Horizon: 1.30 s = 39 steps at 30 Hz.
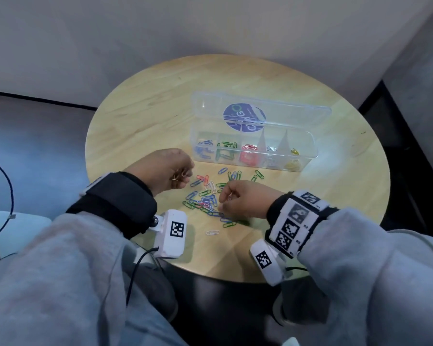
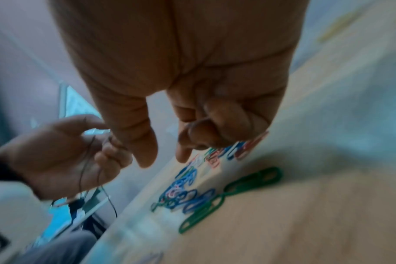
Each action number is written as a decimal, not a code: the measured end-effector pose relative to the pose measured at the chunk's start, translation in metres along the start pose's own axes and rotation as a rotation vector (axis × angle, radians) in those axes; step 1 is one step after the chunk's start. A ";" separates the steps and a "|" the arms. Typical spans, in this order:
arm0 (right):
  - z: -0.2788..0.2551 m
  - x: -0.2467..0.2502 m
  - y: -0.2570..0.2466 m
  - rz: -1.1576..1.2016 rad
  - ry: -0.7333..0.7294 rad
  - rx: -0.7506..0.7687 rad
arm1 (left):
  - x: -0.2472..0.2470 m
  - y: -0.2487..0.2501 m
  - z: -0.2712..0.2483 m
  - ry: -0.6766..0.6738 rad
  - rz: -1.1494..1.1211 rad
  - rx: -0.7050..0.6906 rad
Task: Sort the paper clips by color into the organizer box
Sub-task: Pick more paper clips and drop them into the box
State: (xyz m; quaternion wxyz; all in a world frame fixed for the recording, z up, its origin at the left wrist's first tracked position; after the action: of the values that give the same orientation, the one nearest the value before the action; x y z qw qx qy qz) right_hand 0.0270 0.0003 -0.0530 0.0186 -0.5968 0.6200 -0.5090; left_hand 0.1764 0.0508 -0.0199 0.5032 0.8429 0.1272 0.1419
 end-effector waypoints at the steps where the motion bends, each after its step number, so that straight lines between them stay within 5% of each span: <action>1: 0.003 0.000 -0.007 -0.127 0.032 0.033 | 0.005 0.001 0.000 0.038 -0.054 0.006; 4: 0.010 -0.006 -0.025 -0.372 0.056 0.086 | 0.013 0.000 0.000 0.121 -0.105 0.036; 8: 0.015 -0.014 -0.039 -0.519 0.039 0.112 | 0.008 -0.012 0.002 0.070 -0.061 0.119; 13: 0.019 -0.018 -0.035 -0.568 0.011 0.075 | -0.001 -0.025 0.010 -0.020 0.318 0.162; 19: 0.018 -0.002 -0.012 -0.272 0.005 -0.029 | -0.014 -0.029 0.016 -0.075 0.563 0.105; 24: 0.019 0.017 0.001 0.308 -0.042 -0.097 | -0.018 -0.027 0.014 -0.039 0.937 0.005; 29: 0.023 0.034 0.004 0.647 0.035 -0.131 | -0.025 -0.027 0.016 -0.039 1.059 -0.028; 36: 0.030 0.031 0.002 0.557 0.054 -0.242 | -0.031 -0.026 0.017 -0.031 1.075 -0.055; 39: 0.036 0.033 -0.009 0.325 0.034 -0.183 | -0.036 -0.025 0.017 -0.044 1.098 -0.077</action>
State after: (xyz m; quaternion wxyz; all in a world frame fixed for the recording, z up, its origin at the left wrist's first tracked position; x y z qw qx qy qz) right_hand 0.0466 -0.0442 -0.0455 0.0356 -0.4792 0.7523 -0.4507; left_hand 0.1477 0.0362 -0.0538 0.3882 0.7691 -0.3470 0.3707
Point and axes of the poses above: each hand's wrist, its own z-axis towards the middle knuckle, its own x-axis out of the back of the hand, y = z × x, the point moved 8 cm from there along z, towards the middle knuckle, and after that the axes turned 3 degrees about y, right-handed, at the moved point
